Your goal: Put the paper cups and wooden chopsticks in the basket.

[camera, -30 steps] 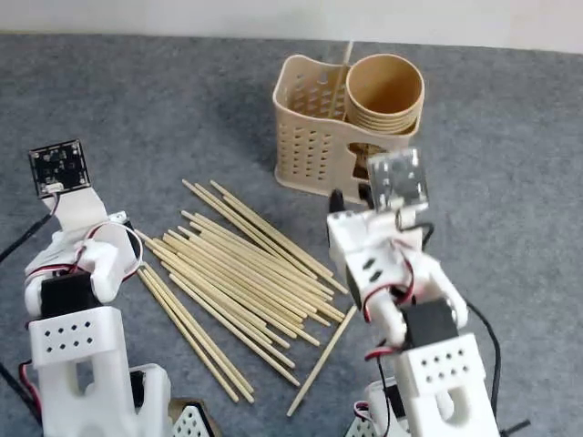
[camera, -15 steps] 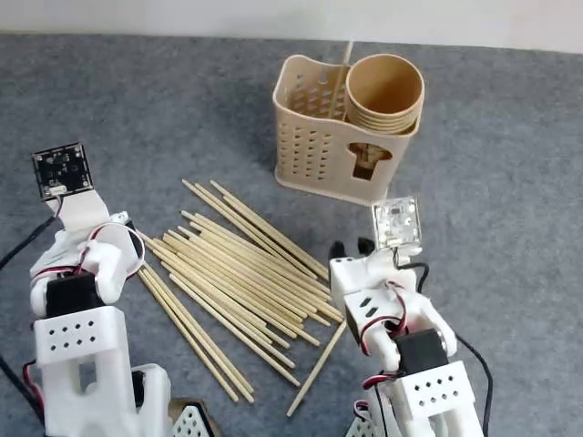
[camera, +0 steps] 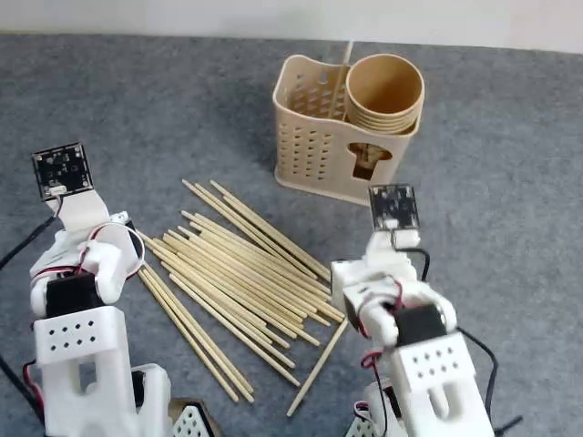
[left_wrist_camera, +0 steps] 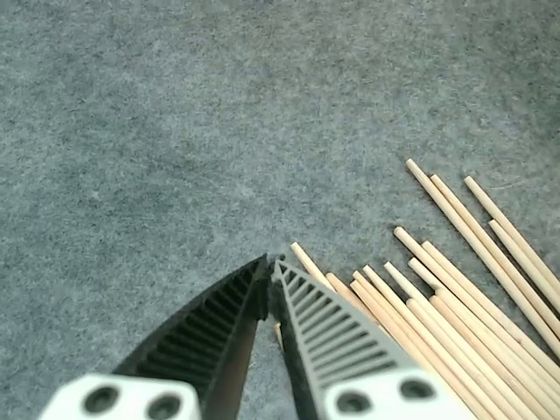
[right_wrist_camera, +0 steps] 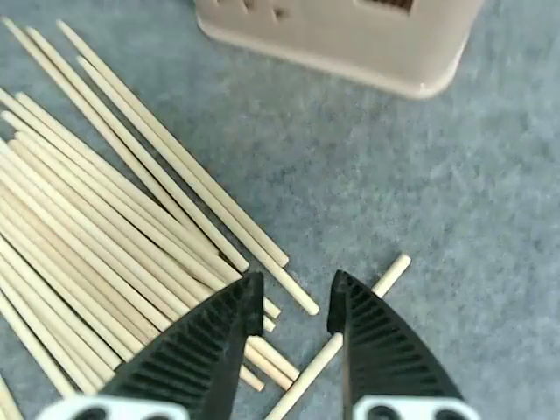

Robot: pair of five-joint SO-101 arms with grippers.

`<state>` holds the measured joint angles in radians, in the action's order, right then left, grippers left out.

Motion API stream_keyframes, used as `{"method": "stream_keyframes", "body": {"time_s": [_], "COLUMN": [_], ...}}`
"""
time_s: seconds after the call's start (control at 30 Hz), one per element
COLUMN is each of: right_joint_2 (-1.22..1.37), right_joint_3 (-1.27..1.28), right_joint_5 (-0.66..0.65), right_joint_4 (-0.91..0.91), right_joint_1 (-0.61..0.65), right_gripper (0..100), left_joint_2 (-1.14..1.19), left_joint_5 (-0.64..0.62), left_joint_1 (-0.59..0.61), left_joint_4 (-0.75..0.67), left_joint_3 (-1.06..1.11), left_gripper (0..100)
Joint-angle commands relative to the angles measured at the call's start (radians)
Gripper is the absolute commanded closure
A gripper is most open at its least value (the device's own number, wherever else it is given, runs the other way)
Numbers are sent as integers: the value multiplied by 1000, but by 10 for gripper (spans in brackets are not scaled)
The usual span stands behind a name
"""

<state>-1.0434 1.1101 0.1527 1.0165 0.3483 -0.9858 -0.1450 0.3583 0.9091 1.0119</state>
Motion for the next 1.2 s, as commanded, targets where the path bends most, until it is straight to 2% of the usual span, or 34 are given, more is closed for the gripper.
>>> {"method": "stream_keyframes", "body": {"time_s": [0.0,0.13,0.4,0.9,0.97,1.07,1.17], "right_joint_2": [157,303,550,934,947,946,946], "right_joint_3": [-97,-117,-200,-320,-320,-328,-346], "right_joint_5": [41,86,130,130,130,130,130], "right_joint_4": [1,-1,-2,-1,-1,7,8], "right_joint_1": [-12,-18,-130,-137,-137,-137,-137], "right_gripper": [865,865,865,869,898,992,992], "left_joint_2": [-21,-21,-21,-21,-21,-21,-21], "left_joint_5": [-5,-5,-5,-5,-5,-5,-5], "left_joint_1": [7,7,7,7,7,7,7], "left_joint_4": [-20,-20,-21,-23,-23,-23,-23], "left_joint_3": [-7,-7,-7,-7,-7,-7,-5], "left_gripper": [969,969,969,969,969,969,969]}}
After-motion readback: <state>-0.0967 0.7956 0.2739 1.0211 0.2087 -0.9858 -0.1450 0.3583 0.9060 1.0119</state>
